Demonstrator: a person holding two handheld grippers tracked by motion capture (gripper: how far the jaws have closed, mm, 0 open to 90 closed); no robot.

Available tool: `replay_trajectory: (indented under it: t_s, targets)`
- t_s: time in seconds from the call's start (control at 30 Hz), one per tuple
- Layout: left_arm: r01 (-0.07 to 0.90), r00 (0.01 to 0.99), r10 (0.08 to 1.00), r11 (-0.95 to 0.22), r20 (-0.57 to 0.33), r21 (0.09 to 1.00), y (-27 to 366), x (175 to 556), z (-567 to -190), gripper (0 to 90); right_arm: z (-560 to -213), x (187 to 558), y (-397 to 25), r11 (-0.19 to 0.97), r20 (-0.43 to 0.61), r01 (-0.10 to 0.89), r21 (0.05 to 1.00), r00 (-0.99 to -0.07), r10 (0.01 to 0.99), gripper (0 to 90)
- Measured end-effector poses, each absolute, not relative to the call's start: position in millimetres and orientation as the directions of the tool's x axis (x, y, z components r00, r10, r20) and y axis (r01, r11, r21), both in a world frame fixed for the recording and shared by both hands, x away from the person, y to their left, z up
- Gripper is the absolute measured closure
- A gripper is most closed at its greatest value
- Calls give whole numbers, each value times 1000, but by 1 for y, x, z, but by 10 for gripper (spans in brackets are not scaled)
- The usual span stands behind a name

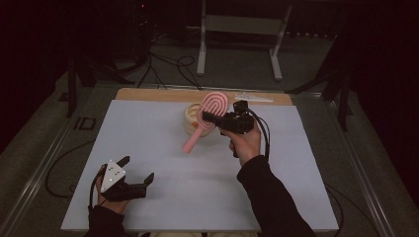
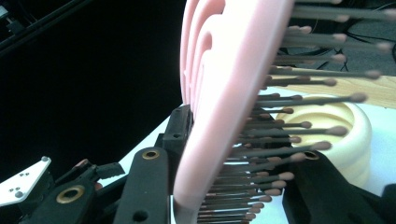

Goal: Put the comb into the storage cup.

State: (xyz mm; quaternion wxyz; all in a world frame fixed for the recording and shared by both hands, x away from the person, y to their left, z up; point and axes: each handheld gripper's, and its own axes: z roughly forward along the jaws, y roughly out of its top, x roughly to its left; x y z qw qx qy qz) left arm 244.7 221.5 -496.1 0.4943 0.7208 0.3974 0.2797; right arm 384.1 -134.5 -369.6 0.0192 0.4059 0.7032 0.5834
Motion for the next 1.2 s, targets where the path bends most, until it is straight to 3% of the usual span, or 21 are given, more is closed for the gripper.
replay_trajectory:
  t_s: [1.2]
  targets:
    - [299,533,846,-198,9,933,221,245,-497,3,-356,403,-143,-20,414,530,848,-639,648,638]
